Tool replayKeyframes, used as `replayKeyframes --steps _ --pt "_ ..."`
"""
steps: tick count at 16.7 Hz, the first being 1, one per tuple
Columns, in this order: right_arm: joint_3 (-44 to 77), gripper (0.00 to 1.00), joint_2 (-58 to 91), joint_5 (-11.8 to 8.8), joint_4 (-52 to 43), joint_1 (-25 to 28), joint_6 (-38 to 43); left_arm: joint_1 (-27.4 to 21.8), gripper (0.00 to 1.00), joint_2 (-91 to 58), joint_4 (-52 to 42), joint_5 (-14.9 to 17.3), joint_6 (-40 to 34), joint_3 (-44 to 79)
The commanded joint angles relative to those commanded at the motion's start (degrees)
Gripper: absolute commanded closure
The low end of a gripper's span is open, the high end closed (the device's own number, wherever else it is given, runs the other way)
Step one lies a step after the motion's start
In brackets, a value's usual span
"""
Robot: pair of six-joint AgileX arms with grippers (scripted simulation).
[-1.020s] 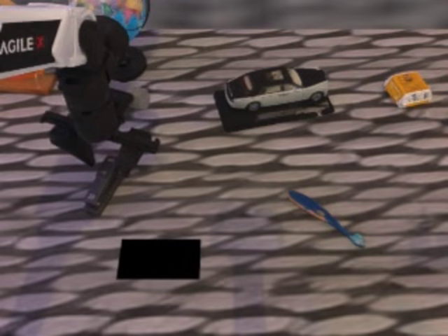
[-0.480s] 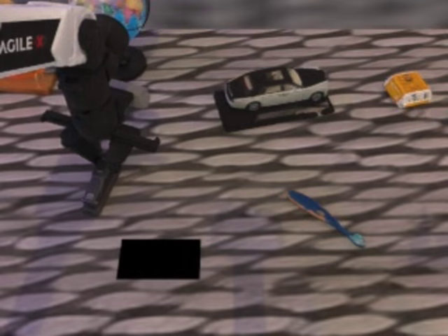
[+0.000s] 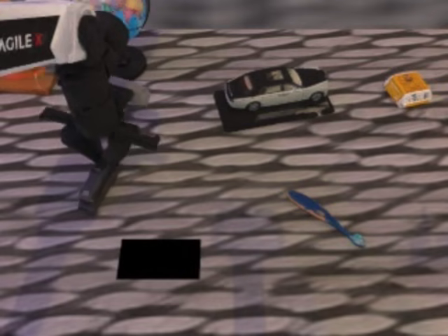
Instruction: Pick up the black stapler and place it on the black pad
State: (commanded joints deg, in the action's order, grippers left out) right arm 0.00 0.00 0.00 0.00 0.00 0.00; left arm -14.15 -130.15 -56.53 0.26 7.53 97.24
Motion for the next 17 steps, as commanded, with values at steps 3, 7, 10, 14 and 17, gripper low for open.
replayKeyframes --steps 3,7,10,14,17 --pt "0.00 0.00 0.00 0.00 0.00 0.00 0.00 0.43 1.00 1.09 -5.97 -0.02 -0.19 4.89" --pt "0.00 0.00 0.00 0.00 0.00 0.00 0.00 0.88 1.00 3.36 -16.82 -0.03 -0.20 12.51" --pt "0.00 0.00 0.00 0.00 0.00 0.00 0.00 1.01 1.00 4.37 -19.18 -0.03 -0.19 14.69" --pt "0.00 0.00 0.00 0.00 0.00 0.00 0.00 0.58 1.00 4.25 -19.01 -0.06 0.02 14.50" --pt "0.00 0.00 0.00 0.00 0.00 0.00 0.00 -2.00 1.00 5.81 -18.41 -0.04 3.92 12.47"
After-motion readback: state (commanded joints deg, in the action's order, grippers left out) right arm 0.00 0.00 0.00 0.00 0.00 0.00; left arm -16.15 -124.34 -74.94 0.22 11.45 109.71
